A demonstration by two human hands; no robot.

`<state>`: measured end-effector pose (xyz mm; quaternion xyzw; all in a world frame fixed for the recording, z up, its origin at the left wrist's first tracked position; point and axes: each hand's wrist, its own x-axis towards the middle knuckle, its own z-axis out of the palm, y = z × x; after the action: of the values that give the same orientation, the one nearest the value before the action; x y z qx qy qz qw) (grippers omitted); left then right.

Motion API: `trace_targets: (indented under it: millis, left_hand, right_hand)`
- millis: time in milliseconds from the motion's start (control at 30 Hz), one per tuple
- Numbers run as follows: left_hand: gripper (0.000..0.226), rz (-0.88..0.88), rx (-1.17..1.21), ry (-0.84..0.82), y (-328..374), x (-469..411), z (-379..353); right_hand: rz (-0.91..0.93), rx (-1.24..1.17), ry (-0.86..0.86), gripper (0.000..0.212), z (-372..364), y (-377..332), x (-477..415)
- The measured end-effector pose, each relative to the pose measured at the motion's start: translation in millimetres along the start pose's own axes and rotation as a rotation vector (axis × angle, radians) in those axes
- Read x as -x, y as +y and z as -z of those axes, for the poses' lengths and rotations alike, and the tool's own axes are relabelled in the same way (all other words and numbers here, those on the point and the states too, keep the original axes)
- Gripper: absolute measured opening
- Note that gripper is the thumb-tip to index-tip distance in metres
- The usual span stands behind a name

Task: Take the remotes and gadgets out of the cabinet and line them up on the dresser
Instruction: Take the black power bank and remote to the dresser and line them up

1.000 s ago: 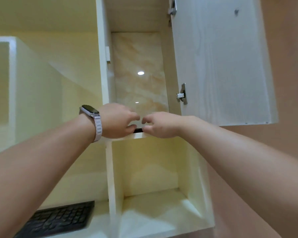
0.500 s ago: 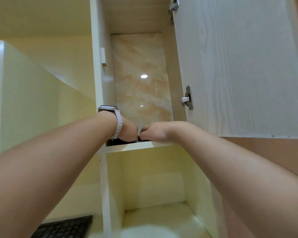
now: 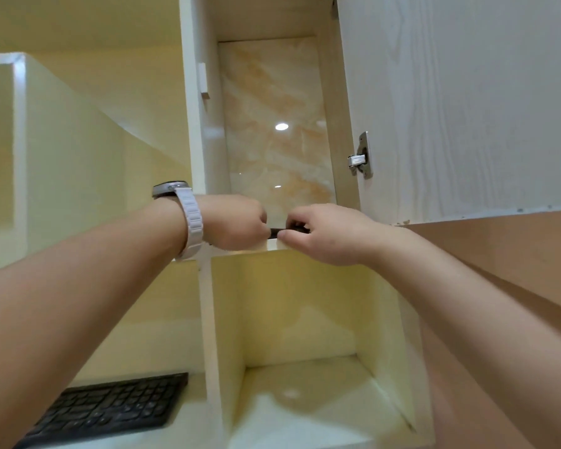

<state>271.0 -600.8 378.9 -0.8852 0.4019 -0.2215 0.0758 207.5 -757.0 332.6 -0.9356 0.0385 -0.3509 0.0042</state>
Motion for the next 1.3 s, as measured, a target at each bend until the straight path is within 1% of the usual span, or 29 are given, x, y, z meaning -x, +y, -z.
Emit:
trace_targets:
  millis: [100,167,300,367,433,500,600,667,733,800,867,933,1000,1100,1200,1300]
  left_hand:
    - [0.030,-0.006,-0.046,0.062,1.6,14.5,-6.1]
    - [0.029,0.006,-0.066,0.144,3.8,20.7,-12.5]
    - [0.026,0.037,-0.210,0.387,7.3,27.5,-31.5]
    - [0.026,0.012,-0.213,0.526,7.7,28.4,-36.4]
    - [0.025,0.000,-0.193,0.607,7.4,31.3,-36.1]
    - [0.019,0.008,-0.206,0.661,9.6,36.5,-37.1]
    - [0.012,0.000,-0.207,0.705,17.0,48.2,-41.3]
    - [0.008,0.000,-0.098,0.733,14.7,55.7,-42.2]
    - [0.010,-0.007,0.044,0.769,6.9,62.4,-46.4]
    - [0.012,-0.008,0.111,0.815,5.2,73.1,-54.8]
    - [0.015,0.027,0.146,0.873,12.3,85.9,-67.2]
    - [0.017,0.045,0.187,0.929,22.8,98.7,-83.4]
    - [0.017,0.026,0.285,0.970,34.3,109.6,-100.8]
    - [0.015,0.014,0.568,0.975,51.5,119.5,-128.6]
    - [0.013,0.062,0.871,0.970,73.7,129.4,-153.7]
    - [0.015,0.092,1.174,0.914,91.4,132.7,-180.4]
  right_hand:
    - [0.122,0.058,0.160,0.031,-3.9,-0.8,16.9]
    - [0.197,0.110,0.288,0.024,-6.7,0.9,24.5]
    - [0.282,0.126,0.518,0.015,-9.6,2.5,36.8]
    - [0.320,0.142,0.615,0.012,-11.2,4.1,44.4]
    - [0.350,0.156,0.672,0.011,-13.8,5.9,53.4]
    - [0.354,0.138,0.719,0.015,-15.8,7.3,64.6]
    - [0.302,0.039,0.776,0.010,-20.5,11.7,83.1]
    - [0.221,-0.028,0.769,0.011,-25.8,16.5,93.3]
    - [0.120,-0.101,0.762,0.015,-32.4,21.3,100.7]
    - [0.032,-0.175,0.757,0.022,-38.1,24.7,105.7]
    - [-0.050,-0.239,0.727,0.027,-43.3,25.8,112.0]
    - [-0.111,-0.315,0.700,0.026,-48.9,25.7,123.9]
    - [-0.171,-0.411,0.695,0.024,-54.8,22.1,142.5]
    - [-0.275,-0.507,0.671,0.026,-63.1,14.1,172.5]
    - [-0.353,-0.558,0.657,0.026,-66.1,5.9,198.9]
    - [-0.454,-0.600,0.640,0.022,-67.9,-6.5,222.9]
